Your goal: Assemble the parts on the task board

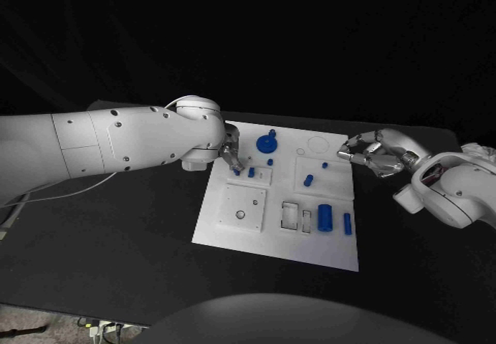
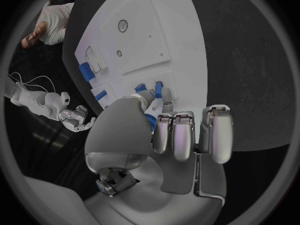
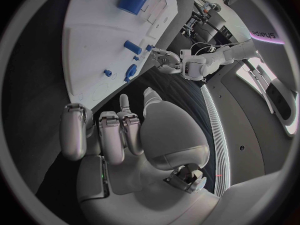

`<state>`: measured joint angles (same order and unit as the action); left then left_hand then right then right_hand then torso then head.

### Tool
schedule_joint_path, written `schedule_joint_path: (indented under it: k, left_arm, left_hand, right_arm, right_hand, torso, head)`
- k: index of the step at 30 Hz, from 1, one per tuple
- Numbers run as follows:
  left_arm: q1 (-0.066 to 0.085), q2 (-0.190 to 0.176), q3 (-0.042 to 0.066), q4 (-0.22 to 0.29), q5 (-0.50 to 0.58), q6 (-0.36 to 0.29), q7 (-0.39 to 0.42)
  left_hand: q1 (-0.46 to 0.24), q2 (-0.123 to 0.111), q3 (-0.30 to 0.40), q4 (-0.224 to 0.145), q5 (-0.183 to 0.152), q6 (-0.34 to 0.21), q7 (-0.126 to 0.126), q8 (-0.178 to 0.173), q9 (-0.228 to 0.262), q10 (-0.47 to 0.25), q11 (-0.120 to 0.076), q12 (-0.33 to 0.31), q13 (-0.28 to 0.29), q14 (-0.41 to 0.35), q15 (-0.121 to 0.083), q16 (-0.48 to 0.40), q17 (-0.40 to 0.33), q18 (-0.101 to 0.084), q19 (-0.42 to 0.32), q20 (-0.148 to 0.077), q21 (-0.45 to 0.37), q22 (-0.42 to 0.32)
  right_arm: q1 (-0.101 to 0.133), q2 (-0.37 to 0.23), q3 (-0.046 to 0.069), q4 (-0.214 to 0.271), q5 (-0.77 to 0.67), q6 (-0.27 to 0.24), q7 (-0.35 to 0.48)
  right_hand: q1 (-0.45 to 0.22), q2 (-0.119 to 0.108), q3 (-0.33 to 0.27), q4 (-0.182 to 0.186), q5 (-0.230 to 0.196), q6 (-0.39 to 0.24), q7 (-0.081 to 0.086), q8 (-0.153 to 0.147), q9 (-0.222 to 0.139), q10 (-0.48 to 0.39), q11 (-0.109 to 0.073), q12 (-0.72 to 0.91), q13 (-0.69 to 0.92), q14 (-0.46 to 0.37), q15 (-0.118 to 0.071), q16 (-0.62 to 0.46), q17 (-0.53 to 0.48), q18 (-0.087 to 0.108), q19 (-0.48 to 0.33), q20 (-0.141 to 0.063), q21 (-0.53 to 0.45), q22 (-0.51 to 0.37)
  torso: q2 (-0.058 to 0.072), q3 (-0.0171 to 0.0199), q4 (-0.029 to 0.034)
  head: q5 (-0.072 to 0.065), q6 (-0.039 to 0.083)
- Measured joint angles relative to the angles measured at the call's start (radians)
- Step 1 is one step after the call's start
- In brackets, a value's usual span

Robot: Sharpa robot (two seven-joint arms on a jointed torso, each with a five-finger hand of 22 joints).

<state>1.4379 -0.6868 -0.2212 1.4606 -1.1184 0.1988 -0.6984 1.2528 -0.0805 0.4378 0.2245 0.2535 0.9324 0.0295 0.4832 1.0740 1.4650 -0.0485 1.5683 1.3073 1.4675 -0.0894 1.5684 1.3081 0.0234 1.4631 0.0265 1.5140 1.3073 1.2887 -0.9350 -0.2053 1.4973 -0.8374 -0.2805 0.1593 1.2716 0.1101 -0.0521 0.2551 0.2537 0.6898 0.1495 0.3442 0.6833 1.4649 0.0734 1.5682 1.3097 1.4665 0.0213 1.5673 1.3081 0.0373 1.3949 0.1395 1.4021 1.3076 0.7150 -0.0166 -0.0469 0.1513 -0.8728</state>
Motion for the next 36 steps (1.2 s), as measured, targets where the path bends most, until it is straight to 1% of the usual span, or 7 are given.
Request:
schedule_joint_path:
  k: [5,7,10,17,22,26,36]
  left_arm:
    - [0.000,0.002,0.000,-0.002,0.000,0.003,-0.001]
    - [0.000,0.003,0.000,-0.003,0.000,0.005,-0.001]
    - [0.000,0.005,0.000,-0.007,0.000,0.008,-0.001]
    - [-0.003,0.009,0.000,-0.012,-0.002,0.008,-0.001]
    - [-0.005,0.011,0.001,-0.013,-0.003,0.006,-0.001]
    - [-0.005,0.011,0.001,-0.013,-0.004,0.002,-0.001]
    - [-0.008,0.007,-0.001,-0.005,-0.006,-0.017,-0.004]
  left_hand:
    - [-0.001,-0.001,0.002,-0.002,0.000,-0.003,-0.003,0.000,0.000,0.000,0.000,0.000,0.000,0.000,0.000,0.000,0.000,0.000,0.000,0.000,0.000,0.000]
    - [-0.001,-0.001,0.002,-0.002,0.000,-0.003,-0.003,0.000,0.000,0.000,0.000,0.000,0.000,0.000,0.000,0.000,0.000,0.000,0.000,0.000,0.000,0.000]
    - [-0.006,0.004,0.002,-0.002,0.000,-0.003,-0.003,0.000,0.000,0.000,0.000,0.000,0.000,0.000,0.000,0.000,0.000,0.000,0.000,0.000,-0.006,0.000]
    - [-0.006,0.004,0.002,-0.002,0.000,-0.003,-0.003,0.000,0.003,0.000,0.000,0.000,0.001,0.000,0.000,0.000,0.000,0.000,0.000,0.000,-0.006,0.000]
    - [-0.010,0.008,0.002,-0.002,0.000,-0.003,-0.003,0.000,0.003,0.000,0.000,0.000,0.001,0.000,0.000,0.000,0.000,0.000,0.000,0.000,-0.006,0.000]
    - [-0.010,0.008,0.002,-0.002,-0.008,-0.003,-0.003,-0.004,0.003,0.000,0.000,0.000,0.001,0.000,0.000,0.000,0.000,0.000,0.000,0.000,-0.006,0.000]
    - [-0.015,0.006,0.003,-0.017,-0.014,-0.009,-0.005,-0.004,0.003,0.000,0.000,0.000,0.001,0.000,0.000,0.000,0.000,0.000,0.000,0.000,-0.006,0.000]
  right_arm:
    - [0.000,0.001,0.000,0.000,0.000,0.000,0.000]
    - [0.000,0.001,0.000,0.000,0.000,0.000,0.000]
    - [0.000,0.001,0.000,0.000,0.000,0.000,0.000]
    - [-0.001,0.000,0.000,0.000,0.000,0.000,0.000]
    - [-0.002,0.000,0.000,-0.001,0.000,0.000,0.000]
    - [-0.003,0.001,0.000,-0.002,0.000,0.000,0.000]
    - [-0.005,0.001,0.000,-0.003,0.000,-0.001,0.001]
  right_hand:
    - [0.000,0.000,0.000,0.000,0.000,0.000,0.000,0.000,0.000,0.000,0.000,0.000,0.000,0.000,0.000,0.000,0.000,0.000,0.000,0.000,0.000,0.000]
    - [0.004,-0.004,0.000,0.000,0.000,0.000,0.000,0.000,0.000,0.000,0.000,0.000,0.000,0.000,0.000,0.000,0.000,0.000,0.000,0.000,-0.003,0.000]
    - [0.004,-0.004,0.000,0.000,0.000,0.000,0.000,0.000,0.000,0.000,0.000,0.000,0.000,0.000,0.000,0.000,0.000,0.000,0.000,0.000,-0.003,0.000]
    - [0.004,-0.004,0.003,-0.003,0.000,0.000,0.000,0.000,-0.001,0.000,0.000,0.000,0.000,0.000,0.000,0.000,0.000,0.000,0.000,0.000,-0.003,0.000]
    - [0.004,-0.004,0.003,-0.003,0.000,0.000,0.000,0.000,-0.001,0.000,0.000,0.000,0.000,0.000,0.000,0.000,0.000,0.000,0.000,0.000,-0.003,0.000]
    - [0.004,-0.004,0.003,-0.003,0.000,0.000,0.000,0.000,-0.001,0.000,0.000,0.000,0.000,0.000,0.000,0.000,0.000,0.000,0.000,0.000,-0.003,0.000]
    - [0.004,-0.004,0.003,-0.003,0.004,0.000,0.000,0.000,-0.003,0.000,0.000,0.000,0.000,0.000,0.000,0.000,0.000,0.000,0.000,0.000,-0.007,0.000]
  torso:
    - [0.000,0.0000,-0.0002]
    - [0.000,-0.0001,-0.0007]
    - [0.000,-0.0001,-0.0008]
    - [0.000,-0.0004,-0.0010]
    - [0.000,-0.0005,-0.0010]
    - [0.000,-0.0005,-0.0010]
    - [0.000,-0.0008,-0.0008]
  head:
    - [0.001,0.000]
    - [0.001,0.000]
    - [0.001,0.000]
    - [-0.001,0.000]
    - [-0.002,0.000]
    - [-0.002,0.000]
    - [-0.004,0.000]
